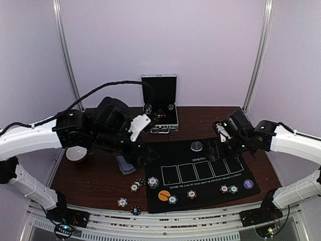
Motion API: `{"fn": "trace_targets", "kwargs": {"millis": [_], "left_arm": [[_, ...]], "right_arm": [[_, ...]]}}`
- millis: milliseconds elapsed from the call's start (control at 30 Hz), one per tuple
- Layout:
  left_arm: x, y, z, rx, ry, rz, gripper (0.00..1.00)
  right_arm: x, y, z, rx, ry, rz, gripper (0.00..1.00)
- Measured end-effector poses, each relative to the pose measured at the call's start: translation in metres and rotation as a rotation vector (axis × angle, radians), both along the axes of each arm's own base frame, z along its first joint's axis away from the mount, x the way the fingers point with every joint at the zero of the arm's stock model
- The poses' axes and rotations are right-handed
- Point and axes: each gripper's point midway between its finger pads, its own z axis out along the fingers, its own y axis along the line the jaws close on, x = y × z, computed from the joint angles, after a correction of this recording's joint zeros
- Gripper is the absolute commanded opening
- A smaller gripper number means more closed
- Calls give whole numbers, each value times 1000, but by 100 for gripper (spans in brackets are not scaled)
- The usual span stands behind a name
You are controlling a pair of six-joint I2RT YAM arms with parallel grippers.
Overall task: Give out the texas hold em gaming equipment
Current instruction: Move the pile of poker chips to the small blind area.
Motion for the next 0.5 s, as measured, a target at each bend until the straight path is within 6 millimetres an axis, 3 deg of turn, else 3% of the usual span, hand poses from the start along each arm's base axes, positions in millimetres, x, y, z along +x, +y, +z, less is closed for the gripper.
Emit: {"fn": "trace_targets", "kwargs": {"millis": [133,233,367,500], "left_arm": [[35,74,-36,35,75,232,95],[39,109,-69,105,141,336,95],[39,120,-85,140,173,377,95],[40,120,-88,146,180,383,95]], "right_arm": [[-34,36,-38,-87,94,132,98],[-58,54,-63,-148,148,204,95],[-82,68,-92,-234,209,272,83],[-94,79,-114,-298,255,307,80]]}}
